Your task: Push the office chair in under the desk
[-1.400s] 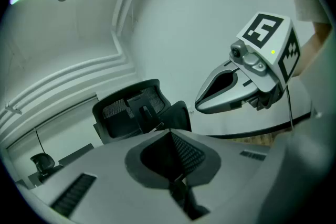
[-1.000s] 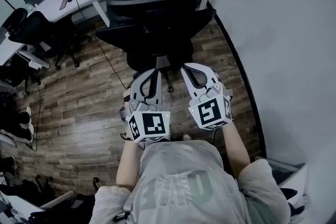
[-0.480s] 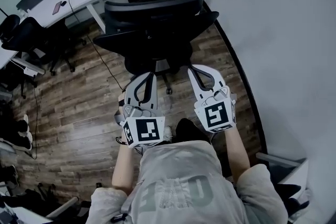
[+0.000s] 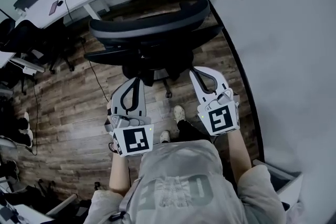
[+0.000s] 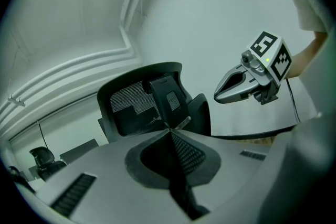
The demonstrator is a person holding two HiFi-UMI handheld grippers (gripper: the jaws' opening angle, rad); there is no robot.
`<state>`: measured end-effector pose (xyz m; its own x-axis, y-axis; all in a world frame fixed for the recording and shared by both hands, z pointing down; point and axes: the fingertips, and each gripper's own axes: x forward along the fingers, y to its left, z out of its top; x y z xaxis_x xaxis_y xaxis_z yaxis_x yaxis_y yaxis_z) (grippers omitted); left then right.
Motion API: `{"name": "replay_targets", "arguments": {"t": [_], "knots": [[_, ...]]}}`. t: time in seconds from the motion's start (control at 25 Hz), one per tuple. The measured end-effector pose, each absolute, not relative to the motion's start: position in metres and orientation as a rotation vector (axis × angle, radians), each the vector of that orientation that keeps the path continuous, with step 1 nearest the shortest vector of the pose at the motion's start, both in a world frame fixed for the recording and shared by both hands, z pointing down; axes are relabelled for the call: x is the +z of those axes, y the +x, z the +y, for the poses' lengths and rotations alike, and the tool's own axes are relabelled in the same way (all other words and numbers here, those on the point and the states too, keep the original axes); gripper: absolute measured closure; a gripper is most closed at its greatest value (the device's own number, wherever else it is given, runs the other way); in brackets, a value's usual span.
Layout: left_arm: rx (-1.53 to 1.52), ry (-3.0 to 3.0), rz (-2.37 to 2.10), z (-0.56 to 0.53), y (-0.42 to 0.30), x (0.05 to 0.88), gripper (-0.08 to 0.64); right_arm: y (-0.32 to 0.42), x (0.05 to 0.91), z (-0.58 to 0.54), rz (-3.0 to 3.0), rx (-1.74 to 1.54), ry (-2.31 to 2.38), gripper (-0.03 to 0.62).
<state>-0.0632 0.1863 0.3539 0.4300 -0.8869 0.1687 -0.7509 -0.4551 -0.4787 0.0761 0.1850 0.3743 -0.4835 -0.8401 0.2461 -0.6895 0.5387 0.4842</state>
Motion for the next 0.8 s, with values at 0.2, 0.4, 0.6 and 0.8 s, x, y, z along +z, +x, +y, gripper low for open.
{"name": "replay_targets", "arguments": {"t": [0.2, 0.4, 0.6, 0.8], "knots": [[-0.608, -2.294, 1.479, 0.161, -0.048, 0.35, 0.545, 0.084, 0.373, 0.158, -2.46, -0.468, 1.096, 0.572], [-0.604, -2.265, 1.56, 0.148, -0.045, 0.346, 0.545, 0.086, 0.374, 0.147, -2.488, -0.47, 0.931, 0.572], [-0.567, -2.284, 1.585, 0.139, -0.052, 0.344, 0.545, 0.069, 0.378, 0.146, -2.513, -0.452, 0.887, 0.572], [-0.581, -2.301, 1.568, 0.128, -0.059, 0.346, 0.545, 0.052, 0.368, 0.135, -2.49, -0.491, 0.893, 0.572]]}}
